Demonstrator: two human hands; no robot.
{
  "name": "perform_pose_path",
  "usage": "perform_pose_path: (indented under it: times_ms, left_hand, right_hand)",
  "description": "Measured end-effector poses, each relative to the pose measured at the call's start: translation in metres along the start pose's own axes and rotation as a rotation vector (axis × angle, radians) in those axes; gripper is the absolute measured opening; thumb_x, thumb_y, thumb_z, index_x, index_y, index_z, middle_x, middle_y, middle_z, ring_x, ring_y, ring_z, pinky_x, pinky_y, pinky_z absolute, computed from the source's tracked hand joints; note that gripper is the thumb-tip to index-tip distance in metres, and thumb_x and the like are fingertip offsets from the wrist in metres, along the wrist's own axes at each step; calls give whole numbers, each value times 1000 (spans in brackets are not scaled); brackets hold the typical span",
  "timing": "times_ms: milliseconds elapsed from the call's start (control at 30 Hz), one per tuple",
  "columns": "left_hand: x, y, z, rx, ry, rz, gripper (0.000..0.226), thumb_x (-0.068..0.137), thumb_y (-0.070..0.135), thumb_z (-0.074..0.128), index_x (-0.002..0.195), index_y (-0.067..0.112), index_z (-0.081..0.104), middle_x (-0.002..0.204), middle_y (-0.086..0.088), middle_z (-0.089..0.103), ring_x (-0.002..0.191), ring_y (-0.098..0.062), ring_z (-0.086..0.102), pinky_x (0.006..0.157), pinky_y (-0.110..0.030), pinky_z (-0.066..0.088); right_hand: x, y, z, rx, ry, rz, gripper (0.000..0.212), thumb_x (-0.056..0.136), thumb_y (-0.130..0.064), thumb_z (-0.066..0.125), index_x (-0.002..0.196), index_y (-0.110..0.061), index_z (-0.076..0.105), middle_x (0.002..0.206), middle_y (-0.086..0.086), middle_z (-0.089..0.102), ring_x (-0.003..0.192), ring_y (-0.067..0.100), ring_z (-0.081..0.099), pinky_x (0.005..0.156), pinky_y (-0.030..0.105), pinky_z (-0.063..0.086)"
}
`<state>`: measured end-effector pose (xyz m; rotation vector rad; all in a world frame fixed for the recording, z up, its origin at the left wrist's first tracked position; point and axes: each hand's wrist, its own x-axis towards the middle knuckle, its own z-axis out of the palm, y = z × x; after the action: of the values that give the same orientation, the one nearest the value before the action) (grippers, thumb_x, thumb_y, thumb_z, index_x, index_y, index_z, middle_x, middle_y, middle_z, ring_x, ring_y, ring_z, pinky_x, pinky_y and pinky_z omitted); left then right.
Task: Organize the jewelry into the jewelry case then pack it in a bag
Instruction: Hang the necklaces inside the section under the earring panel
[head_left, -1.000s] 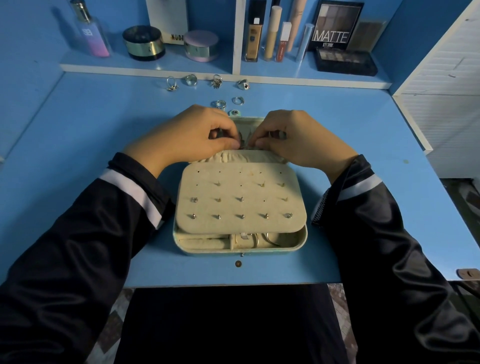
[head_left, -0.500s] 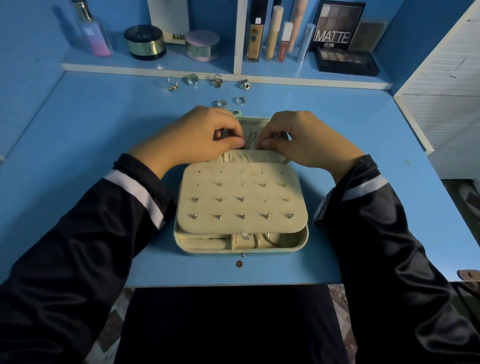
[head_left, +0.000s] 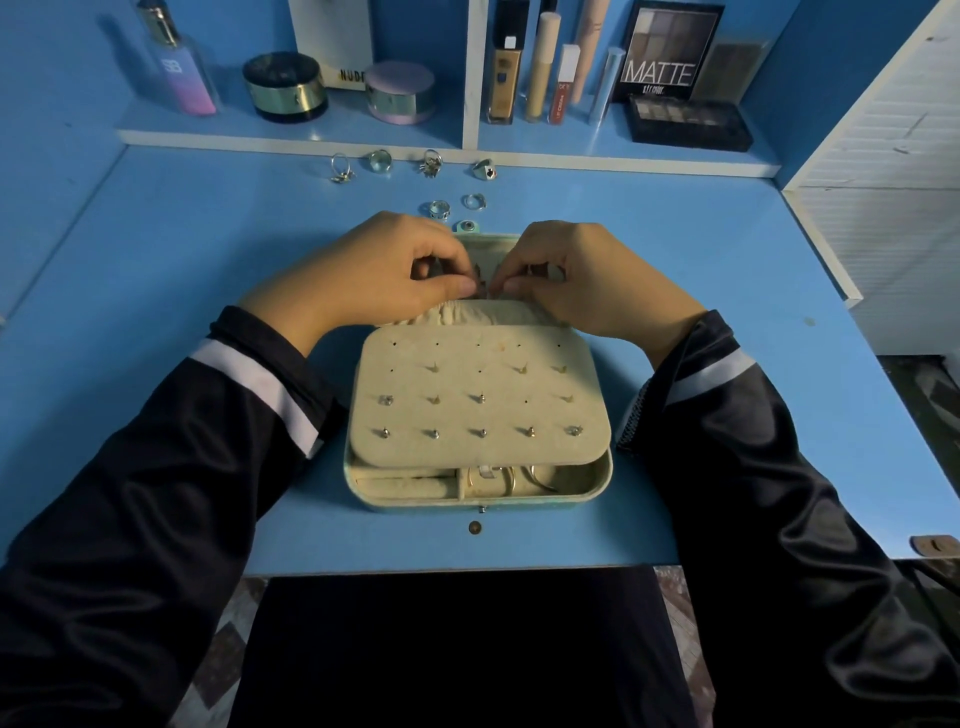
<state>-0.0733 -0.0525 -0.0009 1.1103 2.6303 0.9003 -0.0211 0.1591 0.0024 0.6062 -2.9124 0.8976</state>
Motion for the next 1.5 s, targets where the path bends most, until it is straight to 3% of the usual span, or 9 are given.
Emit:
perform_pose_path:
  times_ms: [200,467,667,833,1000,1133,1267,1400,1500]
  left_hand:
    - [-1,2,0,-18,-55,-32,17,90,31,68,78,42,63,84,-3,68,75,-23,59,76,-44,52]
    - [-7,-6,-5,-19,4,-47,7,90,28,68,89,34,72,88,10,71,80,-12,62,70,-29,46]
    - [-11,-4,-3,-41,-5,-40,8,90,27,69,88,35,71,88,9,72,83,-18,64,79,-41,52]
    - [-13,-7,-4,-75,49,-47,13,90,27,70,87,40,69,89,14,70,80,-3,60,72,-23,45]
    - [-16,-5,-1,-70,48,-41,9,89,26,70,90,35,72,88,13,71,79,-4,62,73,-20,47]
    - [-21,-4,0,-93,101,-32,11,90,23,71,89,34,71,87,15,71,74,5,60,70,-8,43]
    - [-28,-7,3,-92,211,10,7,92,22,68,96,22,74,95,7,69,88,-6,63,82,-20,48]
    - [-33,-12,9,-92,350,34,11,95,20,63,101,23,71,101,5,64,95,-10,61,89,-31,48]
    - [-36,-16,15,-107,407,-9,17,96,26,57,109,27,68,112,10,60,95,-31,60,90,-38,47]
  right_hand:
    - [-2,-1,-2,4,-26,-6,15,87,-3,64,93,-12,75,88,-2,60,76,9,50,70,7,35]
    - [-8,8,-10,23,24,47,16,88,-2,64,91,-14,74,83,-11,56,71,-6,49,70,8,36]
    - [-8,5,-10,-16,-64,18,17,88,-2,63,91,-15,74,82,-17,54,70,0,50,68,7,36]
    - [-8,6,-10,4,-26,39,18,88,-2,63,90,-16,74,84,-11,57,72,2,51,68,8,37]
    - [-7,5,-6,-23,-35,18,14,87,-3,64,91,-11,74,81,-18,53,70,-3,50,68,5,35]
    - [-9,10,-4,9,44,29,16,87,-3,63,92,-14,75,84,-17,55,74,-3,51,70,6,35]
    - [-14,14,1,58,197,31,14,87,-3,64,96,-9,74,88,0,61,79,10,55,71,13,39]
    - [-18,17,11,52,330,91,14,89,-10,65,101,-11,71,96,1,58,87,12,55,79,22,48]
    - [-22,17,16,91,346,123,19,90,-11,64,108,-12,68,112,6,58,98,14,56,86,18,47]
